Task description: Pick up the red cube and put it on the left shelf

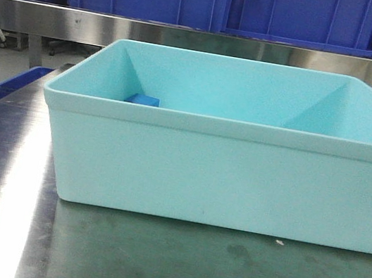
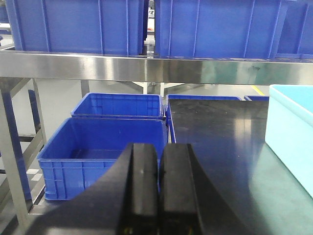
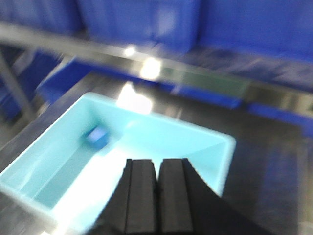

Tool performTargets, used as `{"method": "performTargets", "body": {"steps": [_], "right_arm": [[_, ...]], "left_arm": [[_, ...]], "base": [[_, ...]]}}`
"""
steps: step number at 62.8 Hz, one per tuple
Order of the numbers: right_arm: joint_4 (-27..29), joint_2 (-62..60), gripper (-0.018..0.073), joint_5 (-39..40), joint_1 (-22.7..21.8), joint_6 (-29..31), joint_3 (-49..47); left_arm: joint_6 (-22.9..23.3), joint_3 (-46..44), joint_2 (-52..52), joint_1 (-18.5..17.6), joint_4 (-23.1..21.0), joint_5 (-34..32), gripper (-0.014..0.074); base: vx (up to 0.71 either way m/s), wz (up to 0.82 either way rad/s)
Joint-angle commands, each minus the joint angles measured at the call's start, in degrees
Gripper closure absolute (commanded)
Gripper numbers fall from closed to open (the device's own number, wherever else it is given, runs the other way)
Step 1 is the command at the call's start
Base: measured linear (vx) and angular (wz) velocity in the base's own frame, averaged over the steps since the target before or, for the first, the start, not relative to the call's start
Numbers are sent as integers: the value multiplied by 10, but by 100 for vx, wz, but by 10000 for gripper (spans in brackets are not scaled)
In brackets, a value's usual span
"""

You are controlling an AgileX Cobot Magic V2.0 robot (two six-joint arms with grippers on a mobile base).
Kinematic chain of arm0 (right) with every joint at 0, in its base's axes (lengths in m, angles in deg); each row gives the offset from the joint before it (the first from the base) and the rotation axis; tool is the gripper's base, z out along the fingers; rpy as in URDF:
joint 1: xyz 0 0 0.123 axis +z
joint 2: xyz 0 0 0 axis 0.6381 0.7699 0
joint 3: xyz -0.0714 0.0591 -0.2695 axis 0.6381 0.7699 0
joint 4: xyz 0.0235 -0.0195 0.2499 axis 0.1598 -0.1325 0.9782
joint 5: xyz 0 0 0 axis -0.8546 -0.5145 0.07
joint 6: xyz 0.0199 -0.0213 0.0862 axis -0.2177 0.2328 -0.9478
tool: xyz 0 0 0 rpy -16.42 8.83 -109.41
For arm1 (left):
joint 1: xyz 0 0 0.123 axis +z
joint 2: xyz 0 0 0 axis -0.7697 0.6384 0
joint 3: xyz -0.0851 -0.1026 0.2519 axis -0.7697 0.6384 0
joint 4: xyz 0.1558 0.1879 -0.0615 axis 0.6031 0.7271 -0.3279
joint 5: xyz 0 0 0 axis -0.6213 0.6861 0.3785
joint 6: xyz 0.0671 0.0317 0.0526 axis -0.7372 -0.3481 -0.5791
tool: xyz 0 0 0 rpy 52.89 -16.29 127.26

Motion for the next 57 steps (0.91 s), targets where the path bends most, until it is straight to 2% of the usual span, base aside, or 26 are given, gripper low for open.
{"method": "performTargets", "body": {"steps": [1,8,12,18,33,47,57], "right_arm": [[11,74,477,9,42,3,-64],[14,160,376,9,88,1,-103],[14,205,297,9,103,-9,-123],[15,268,231,10,114,-38,-143],[14,369,120,10,115,-122,-150],[9,431,52,3,112,-151,-150],[4,466,36,-9,90,-176,-150]], "left_arm": [[3,14,-7,-1,-2,-51,495],[3,14,-7,-1,-2,-51,495],[3,14,-7,-1,-2,-51,495],[3,14,-7,-1,-2,-51,495],[3,14,-7,-1,-2,-51,495],[3,14,-7,-1,-2,-51,495],[3,14,-7,-1,-2,-51,495]], "base": [[0,0],[0,0],[0,0],[0,0],[0,0],[0,0],[0,0]]}}
